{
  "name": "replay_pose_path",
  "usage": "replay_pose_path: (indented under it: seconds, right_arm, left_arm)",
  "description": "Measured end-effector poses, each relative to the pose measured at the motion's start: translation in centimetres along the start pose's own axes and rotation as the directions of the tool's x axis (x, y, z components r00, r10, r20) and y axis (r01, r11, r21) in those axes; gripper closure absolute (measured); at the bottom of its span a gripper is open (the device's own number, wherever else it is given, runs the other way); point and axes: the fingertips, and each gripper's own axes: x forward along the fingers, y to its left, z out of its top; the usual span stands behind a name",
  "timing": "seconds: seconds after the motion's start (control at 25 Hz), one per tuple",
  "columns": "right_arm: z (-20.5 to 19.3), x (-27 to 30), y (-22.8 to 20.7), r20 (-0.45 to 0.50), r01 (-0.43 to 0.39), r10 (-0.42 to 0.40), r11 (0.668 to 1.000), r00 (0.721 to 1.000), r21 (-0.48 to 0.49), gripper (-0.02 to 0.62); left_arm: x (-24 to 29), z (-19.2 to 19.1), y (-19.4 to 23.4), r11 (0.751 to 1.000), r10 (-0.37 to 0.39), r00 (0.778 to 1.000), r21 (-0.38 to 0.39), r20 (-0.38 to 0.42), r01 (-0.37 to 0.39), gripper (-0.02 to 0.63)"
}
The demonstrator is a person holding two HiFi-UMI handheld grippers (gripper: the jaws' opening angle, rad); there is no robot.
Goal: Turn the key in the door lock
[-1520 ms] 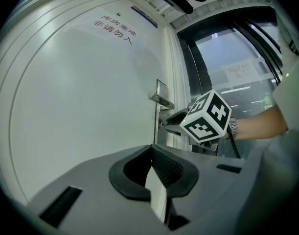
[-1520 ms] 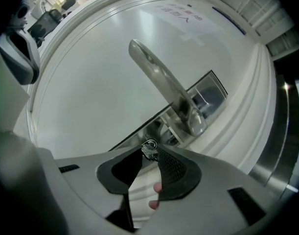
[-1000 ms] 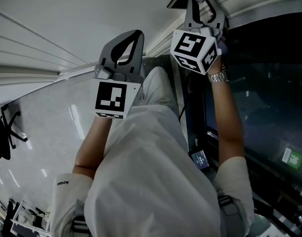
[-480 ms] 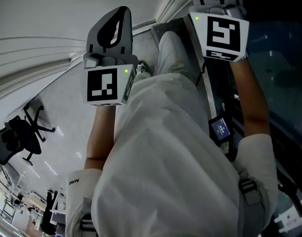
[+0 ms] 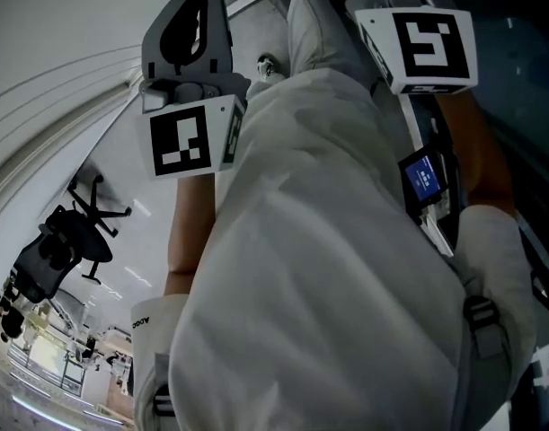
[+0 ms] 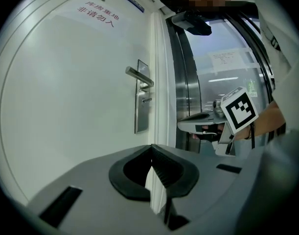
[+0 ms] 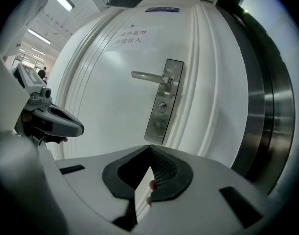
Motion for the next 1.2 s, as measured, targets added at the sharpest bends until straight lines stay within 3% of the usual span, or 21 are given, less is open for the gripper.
replay_pose_path:
  seconds: [0.16,0.32,0.4,0.6,0.92,1.2]
  right_arm:
    - [-1.5,-1.0,1.4,-0.012,-0.049,0.05,0.995,0.999,0.086,0.592]
    - [-1.4,-1.1,4.0,0.07,-0.123,0.112,0.977,0.991,0.175,0.592]
    - [-2.7,-1.2,6.0,0.065,-0.14,0.129,0.966,0.99,0.215,0.592]
    - [-5.1,-3.0,8.1,0.017,-0.103,0.103,0.932,0.994,0.349,0.592]
    - [-6.2,-4.1,10.7,-0.028,-0.134,0.153,0.929,0.988,0.345,0.592]
    - [-6.1,-4.9,13.4,-0.045,-0.14,0.16,0.946,0.986,0.291,0.592]
  left_arm:
    - [-0.3,-0.9,-0.2,1.0,-0.014,1.0,-0.006,-0.016,0.014,0.597]
    - [-0.2,-1.8,0.2,0.999,-0.019,1.0,-0.027,-0.016,0.018,0.597]
    - [-0.6,-3.1,0.7,0.999,-0.019,1.0,-0.029,-0.02,0.018,0.597]
    - [-2.0,-4.5,0.5,0.999,-0.007,0.999,-0.041,-0.039,0.005,0.597]
    - [-3.1,-4.8,0.1,0.998,0.009,1.0,-0.07,-0.009,-0.01,0.597]
    - [-4.3,-6.7,-0.3,0.994,0.006,1.0,-0.107,-0.027,-0.009,0.597]
